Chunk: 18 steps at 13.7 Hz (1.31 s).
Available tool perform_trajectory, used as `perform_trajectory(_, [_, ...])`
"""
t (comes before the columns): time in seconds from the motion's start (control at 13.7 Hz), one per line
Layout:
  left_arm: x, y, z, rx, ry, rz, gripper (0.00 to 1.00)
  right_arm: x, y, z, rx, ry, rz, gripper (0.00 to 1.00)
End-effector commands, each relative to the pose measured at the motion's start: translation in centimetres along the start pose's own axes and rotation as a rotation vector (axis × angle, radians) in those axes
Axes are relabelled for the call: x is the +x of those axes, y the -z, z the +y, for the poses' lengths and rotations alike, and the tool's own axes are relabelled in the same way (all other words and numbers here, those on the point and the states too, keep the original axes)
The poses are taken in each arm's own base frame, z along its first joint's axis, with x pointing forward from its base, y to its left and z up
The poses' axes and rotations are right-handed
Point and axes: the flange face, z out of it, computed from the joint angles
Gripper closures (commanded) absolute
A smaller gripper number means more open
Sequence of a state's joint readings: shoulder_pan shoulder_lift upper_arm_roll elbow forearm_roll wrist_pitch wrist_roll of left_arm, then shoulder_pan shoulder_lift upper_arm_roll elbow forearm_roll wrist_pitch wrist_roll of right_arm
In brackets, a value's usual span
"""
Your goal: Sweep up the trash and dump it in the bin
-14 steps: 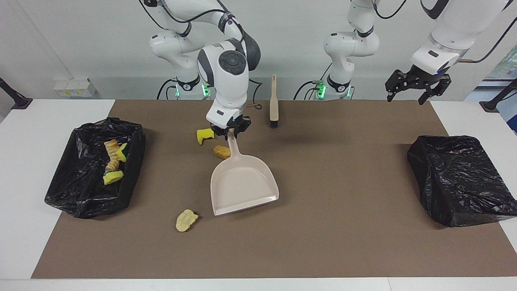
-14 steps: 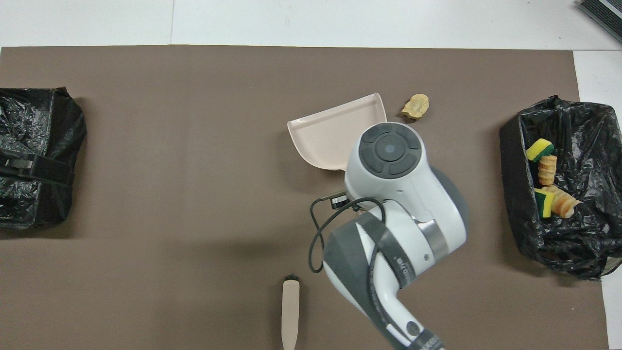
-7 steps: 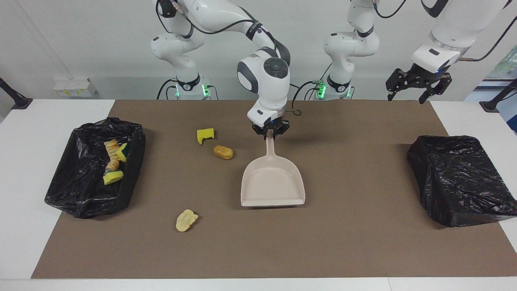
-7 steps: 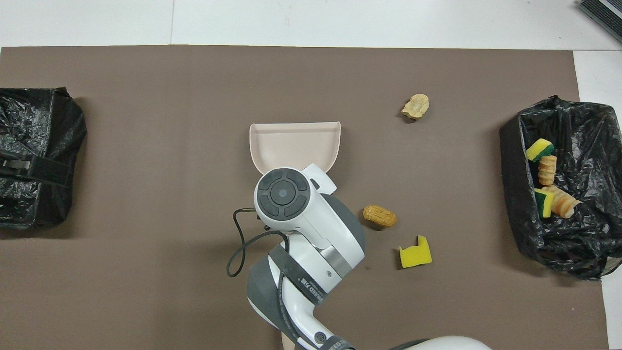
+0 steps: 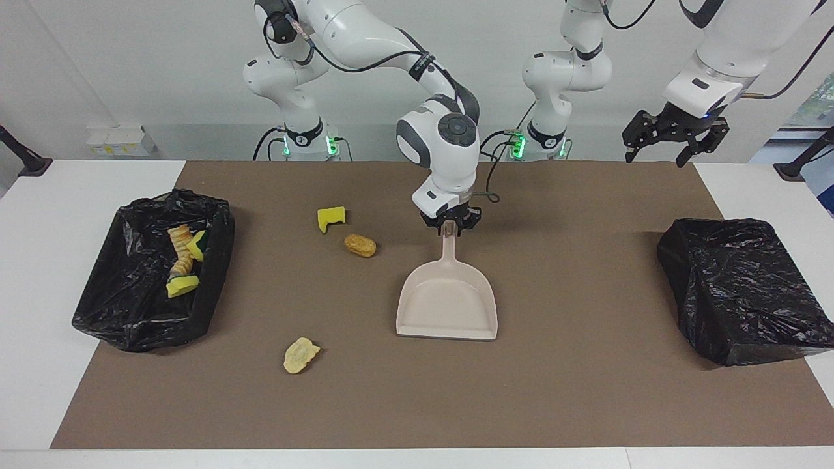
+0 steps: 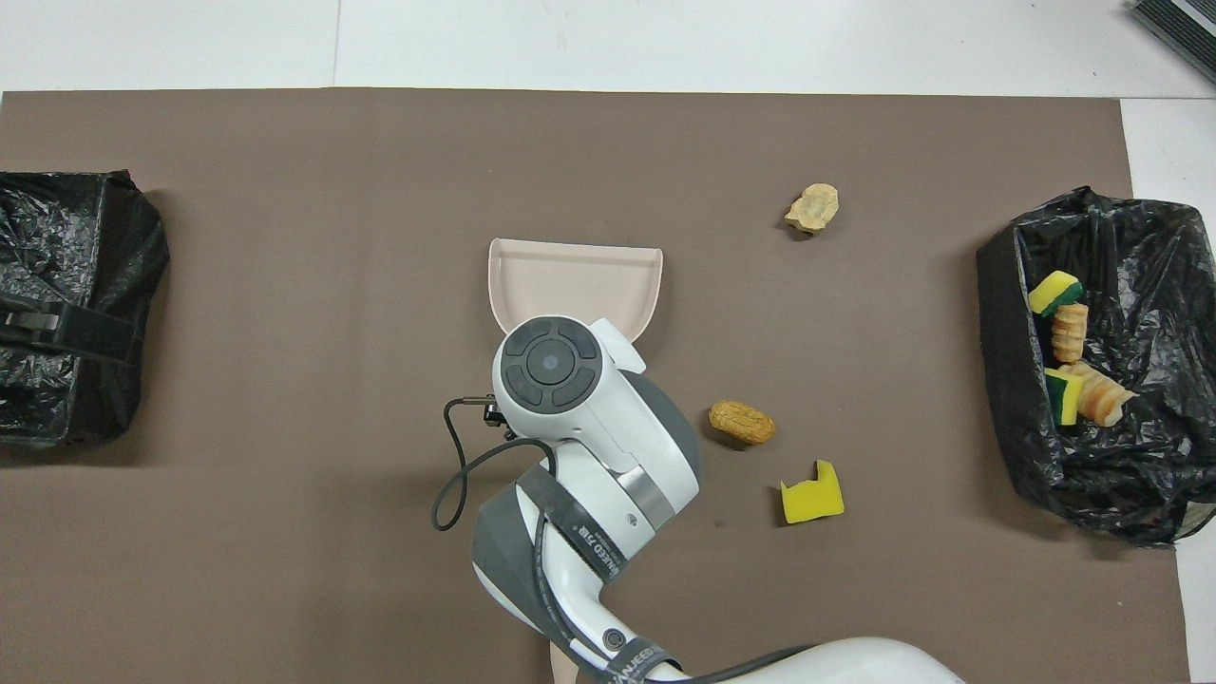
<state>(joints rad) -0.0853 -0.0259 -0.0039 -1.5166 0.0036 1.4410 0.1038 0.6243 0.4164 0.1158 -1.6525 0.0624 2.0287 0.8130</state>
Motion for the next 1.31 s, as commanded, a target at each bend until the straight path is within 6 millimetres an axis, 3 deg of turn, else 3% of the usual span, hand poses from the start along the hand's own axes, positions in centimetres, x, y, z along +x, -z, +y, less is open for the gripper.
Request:
perform_trajectory(0.0, [-0.9,0.1,-0.3,0.017,0.002,-0.006,0.0,-3.0,0.4,1.2,0.02,-0.042,-0.064,0.0])
perform_trajectory(0.29, [-0.7,0.3,-0.3,0.019,-0.001,0.006,0.0,-8.7,2.0,3.0,0.024,-0.069,-0.093,0.0])
perform_trajectory(0.58, [-0.7,0.2,0.6,0.015,-0.012,0.004,0.0,-16.8,-0.1,4.3,-0.044,-0.066,-0.132,0.0])
perform_trajectory(0.88, [-0.2,0.1,1.8,0.008,-0.034,0.025,0.0,-23.1,-1.3,4.7,-0.013,-0.021,-0.138,0.0])
perform_trajectory(1.1, [0.6,-1.9,5.1,0.011,-0.084,0.033,0.0,-25.8,-2.4,6.0,0.039,-0.076,-0.16,0.09])
perform_trajectory(1.24, [1.7,-4.5,8.9,0.011,-0.082,0.059,0.0,-27.2,-3.5,6.0,0.042,-0.131,-0.198,0.19])
